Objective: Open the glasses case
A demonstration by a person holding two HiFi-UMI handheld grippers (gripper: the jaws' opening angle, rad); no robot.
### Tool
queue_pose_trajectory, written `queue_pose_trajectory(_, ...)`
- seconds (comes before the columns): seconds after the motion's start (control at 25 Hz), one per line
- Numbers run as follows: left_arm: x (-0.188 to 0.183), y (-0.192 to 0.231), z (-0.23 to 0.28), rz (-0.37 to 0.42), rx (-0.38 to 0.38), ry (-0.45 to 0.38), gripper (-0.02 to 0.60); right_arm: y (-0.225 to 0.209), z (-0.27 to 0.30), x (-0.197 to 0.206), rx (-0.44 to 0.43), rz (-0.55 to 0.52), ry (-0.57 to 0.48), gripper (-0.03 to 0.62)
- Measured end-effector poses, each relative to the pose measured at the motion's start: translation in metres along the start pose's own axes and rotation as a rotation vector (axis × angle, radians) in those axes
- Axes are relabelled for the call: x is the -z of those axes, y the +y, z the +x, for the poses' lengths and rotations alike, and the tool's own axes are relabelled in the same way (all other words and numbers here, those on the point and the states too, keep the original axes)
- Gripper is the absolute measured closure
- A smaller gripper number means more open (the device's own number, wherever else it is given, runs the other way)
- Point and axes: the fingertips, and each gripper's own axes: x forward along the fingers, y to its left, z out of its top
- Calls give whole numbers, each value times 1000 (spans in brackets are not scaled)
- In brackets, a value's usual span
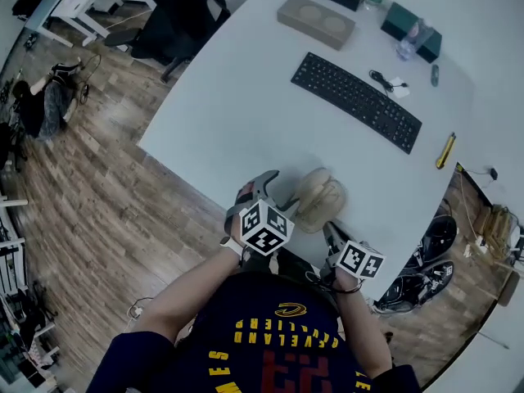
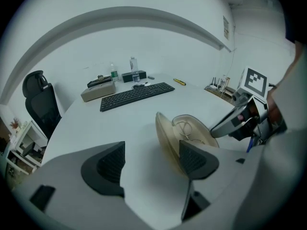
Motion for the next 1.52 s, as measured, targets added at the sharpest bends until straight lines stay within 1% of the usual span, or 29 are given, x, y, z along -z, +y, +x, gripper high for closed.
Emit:
queue_pose_trajectory(0.12, 6, 5, 10, -17, -4, 24, 215, -8, -1, 1, -4, 18, 2, 546)
queue_pose_trajectory(0.28, 13, 10, 19, -26, -4, 44, 215, -10, -4, -1, 6, 12, 2, 546)
queue_pose_trajectory(0.4, 19, 14, 22, -47, 2, 58, 215, -10, -4, -1, 7, 15, 4, 546)
queue_pose_trajectory(0.92, 30, 20, 32, -80, 7, 80, 215, -11, -2, -4, 2, 29, 5, 548)
queue_pose_trajectory(1.16, 27, 18, 29, -75, 5, 64, 215, -10, -2, -2, 4, 15, -1, 546)
queue_pose_trajectory(1.32, 20, 15, 27, -60, 11, 52, 215, -4, -3, -5, -14, -1, -12, 546)
queue_pose_trajectory(1.52, 9, 5, 18, -55, 23, 18, 215, 10, -5, -10, -37, -32, -39, 546)
